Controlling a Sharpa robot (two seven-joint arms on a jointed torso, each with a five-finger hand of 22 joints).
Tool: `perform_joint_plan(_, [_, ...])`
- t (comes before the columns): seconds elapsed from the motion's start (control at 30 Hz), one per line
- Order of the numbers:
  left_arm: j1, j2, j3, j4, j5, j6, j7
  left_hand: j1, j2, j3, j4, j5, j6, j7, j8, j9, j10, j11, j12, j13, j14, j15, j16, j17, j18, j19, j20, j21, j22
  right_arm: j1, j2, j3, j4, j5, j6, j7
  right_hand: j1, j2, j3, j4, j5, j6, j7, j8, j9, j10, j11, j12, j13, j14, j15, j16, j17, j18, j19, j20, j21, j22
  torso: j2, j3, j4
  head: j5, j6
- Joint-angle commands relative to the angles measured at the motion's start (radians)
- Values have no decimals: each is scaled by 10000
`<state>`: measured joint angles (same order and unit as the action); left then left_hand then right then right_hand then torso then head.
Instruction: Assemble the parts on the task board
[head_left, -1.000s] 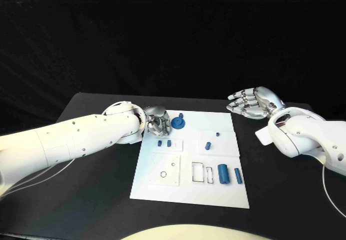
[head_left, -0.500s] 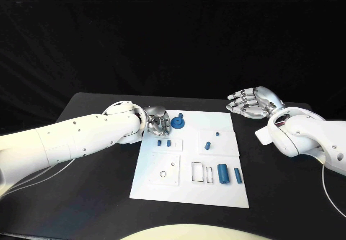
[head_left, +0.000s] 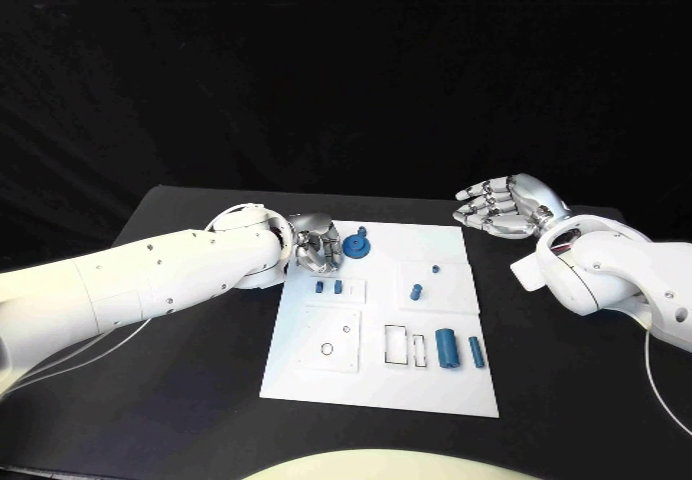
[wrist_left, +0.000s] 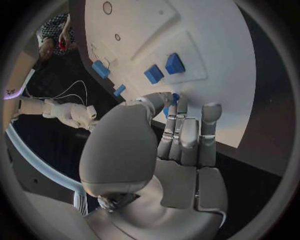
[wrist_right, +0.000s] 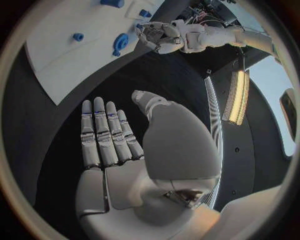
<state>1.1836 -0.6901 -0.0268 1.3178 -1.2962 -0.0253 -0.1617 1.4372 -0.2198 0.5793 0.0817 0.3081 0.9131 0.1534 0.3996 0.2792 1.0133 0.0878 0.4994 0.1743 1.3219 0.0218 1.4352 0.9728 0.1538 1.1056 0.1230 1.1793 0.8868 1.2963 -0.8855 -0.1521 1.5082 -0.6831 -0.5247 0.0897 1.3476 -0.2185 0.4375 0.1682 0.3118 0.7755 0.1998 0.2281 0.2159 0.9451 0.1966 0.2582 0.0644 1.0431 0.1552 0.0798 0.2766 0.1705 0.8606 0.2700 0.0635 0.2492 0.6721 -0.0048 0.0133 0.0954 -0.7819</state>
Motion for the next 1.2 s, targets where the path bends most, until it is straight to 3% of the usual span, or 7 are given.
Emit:
perform_joint_plan(0.03, [-14, 5, -10, 5, -63, -90, 73, -137, -66, -80, -3, -37, -70, 14, -65, -15, -29, 21, -64, -12, -63, -2, -8, -21, -11, -94, 33, -63, -50, -5, 5, 2, 4, -58, 145, 66, -73, -5, -58, -24, 43, -19, 671, -26, -10, -4, 43, -58, -7, 28, 7, -34, -11, 129, -35, 25, 3, -11, 1, -2, 2, -2, -3])
perform_joint_plan(0.2, [-14, -6, -10, 4, -58, -87, 50, -223, -137, -78, 27, -28, -196, 24, -222, -54, -87, 34, -137, -18, -138, 11, -28, -128, 26, -217, 40, -181, -214, -5, 6, 2, 2, -58, 145, 61, -80, 3, -72, -36, 41, -18, 672, -28, -24, -1, 44, -71, -7, 36, 9, -45, -57, 129, -25, 26, 4, -74, 0, -1, 4, -3, 2])
perform_joint_plan(0.47, [-15, -33, -10, -2, -56, 5, -81, -437, -399, -101, 126, -26, -899, 56, -849, -244, -655, 198, -374, -25, -685, 163, -182, -817, 163, -810, 104, -745, -945, -5, 2, 2, 1, -59, 143, 53, -81, 2, -74, -38, 41, -18, 673, -28, -25, -2, 45, -73, -8, 35, 9, -46, -62, 129, -25, 26, 4, -81, 6, -2, 1, -12, -12])
perform_joint_plan(0.83, [-16, -87, -10, 4, -19, 37, -162, -483, -434, -145, 161, -29, -964, 80, -913, -261, -776, 238, -394, -15, -786, 197, -203, -948, 185, -904, 133, -842, -1069, -5, -7, 2, -1, -92, 140, 35, -81, 2, -74, -38, 41, -18, 673, -28, -25, -2, 45, -73, -8, 35, 9, -46, -62, 129, -25, 26, 4, -81, 2, 1, 4, -15, -16])
perform_joint_plan(1.2, [-18, -196, -9, 145, 298, -7, 29, -617, -532, -515, 302, -22, -1259, -86, -1133, -319, -1170, 346, -310, 85, -978, 307, -179, -1141, 216, -1049, 246, -1037, -1273, -5, -22, 2, -49, -305, 199, -119, -70, -47, -118, -86, -14, -8, 675, -24, -39, -9, 51, -92, -8, -1, 24, -81, -124, 123, -35, 34, -2, -157, 6, 1, 2, -19, -3])
